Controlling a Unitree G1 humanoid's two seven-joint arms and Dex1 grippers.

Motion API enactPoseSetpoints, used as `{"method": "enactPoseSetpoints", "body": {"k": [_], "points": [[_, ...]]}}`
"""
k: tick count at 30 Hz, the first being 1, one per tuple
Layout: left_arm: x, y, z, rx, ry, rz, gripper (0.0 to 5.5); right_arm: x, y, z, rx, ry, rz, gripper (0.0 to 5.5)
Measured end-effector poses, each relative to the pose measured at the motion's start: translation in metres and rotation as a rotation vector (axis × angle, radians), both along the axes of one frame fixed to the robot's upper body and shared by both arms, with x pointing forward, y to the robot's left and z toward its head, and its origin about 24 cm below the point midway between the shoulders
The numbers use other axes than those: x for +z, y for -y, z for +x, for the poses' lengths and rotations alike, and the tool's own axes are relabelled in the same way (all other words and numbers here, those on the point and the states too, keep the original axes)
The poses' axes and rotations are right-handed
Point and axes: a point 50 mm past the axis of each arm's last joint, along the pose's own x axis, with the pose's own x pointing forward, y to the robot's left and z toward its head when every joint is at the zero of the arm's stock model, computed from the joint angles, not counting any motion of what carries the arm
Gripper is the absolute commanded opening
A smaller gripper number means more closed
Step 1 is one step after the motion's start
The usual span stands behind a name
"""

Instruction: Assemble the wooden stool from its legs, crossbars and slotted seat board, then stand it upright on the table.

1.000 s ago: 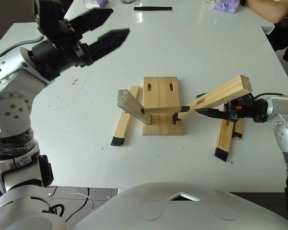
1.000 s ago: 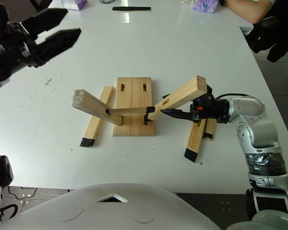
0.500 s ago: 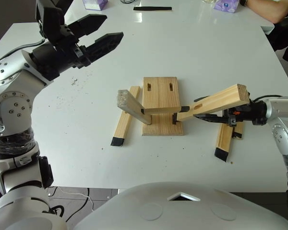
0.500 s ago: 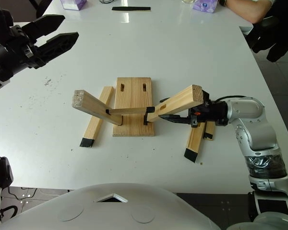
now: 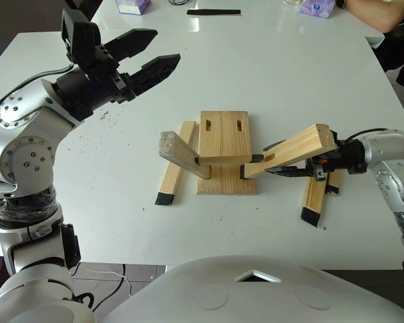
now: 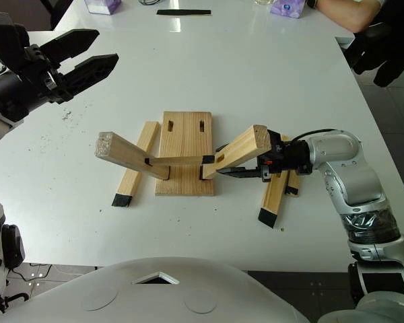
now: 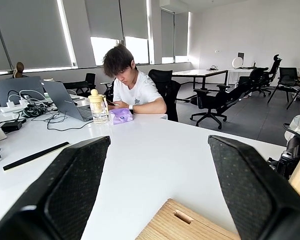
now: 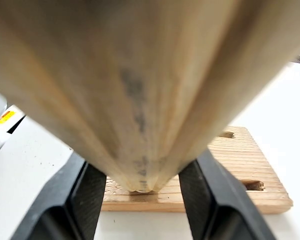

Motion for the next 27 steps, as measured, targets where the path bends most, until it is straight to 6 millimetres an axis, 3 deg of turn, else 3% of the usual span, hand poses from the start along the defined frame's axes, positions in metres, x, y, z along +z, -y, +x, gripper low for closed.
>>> {"method": "enactPoseSetpoints", "body": {"k": [7, 13, 23, 27], "points": [[-0.006, 0.010, -0.004, -0.016, -0.008, -0.011, 3.64, 0.004, -0.009, 0.006, 0.052, 0.011, -0.049, 2.00], [-0.008, 0.014, -0.004, -0.016, -0.008, -0.007, 3.64, 0.005, -0.007, 0.019, 0.084, -0.100, -0.084, 2.00], [-0.018, 0.045, -0.004, -0.133, -0.027, 0.033, 3.64, 0.009, -0.012, 0.033, 0.153, -0.098, -0.110, 2.00], [-0.016, 0.061, -0.007, -0.274, -0.020, 0.061, 3.64, 0.007, -0.014, 0.034, 0.171, -0.072, -0.103, 2.00]]}}
